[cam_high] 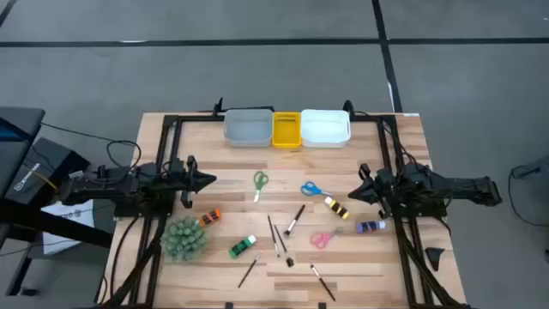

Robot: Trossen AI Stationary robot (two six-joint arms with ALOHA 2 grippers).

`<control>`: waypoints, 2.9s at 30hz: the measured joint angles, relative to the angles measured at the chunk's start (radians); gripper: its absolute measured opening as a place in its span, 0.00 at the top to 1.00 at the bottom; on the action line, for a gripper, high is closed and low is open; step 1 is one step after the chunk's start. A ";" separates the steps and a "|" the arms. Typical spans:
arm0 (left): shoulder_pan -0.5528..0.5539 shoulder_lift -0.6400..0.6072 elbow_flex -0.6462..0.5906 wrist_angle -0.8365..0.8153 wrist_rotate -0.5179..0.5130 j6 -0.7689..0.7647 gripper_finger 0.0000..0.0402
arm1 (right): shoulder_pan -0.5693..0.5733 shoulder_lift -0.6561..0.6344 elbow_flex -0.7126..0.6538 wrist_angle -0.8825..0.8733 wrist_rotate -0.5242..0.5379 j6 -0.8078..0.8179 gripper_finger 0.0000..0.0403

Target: Pick & Place Paint Supplies

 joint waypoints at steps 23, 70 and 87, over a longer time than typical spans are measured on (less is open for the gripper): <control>0.000 0.000 0.000 0.000 0.000 0.000 0.99 | 0.000 0.000 0.000 0.000 0.000 0.000 1.00; 0.000 0.000 0.000 0.502 -0.028 -0.437 0.99 | -0.011 0.000 0.000 0.048 0.082 -0.012 1.00; 0.000 0.289 0.197 0.772 -0.301 -0.082 0.92 | -0.015 0.027 0.192 0.560 0.473 0.183 1.00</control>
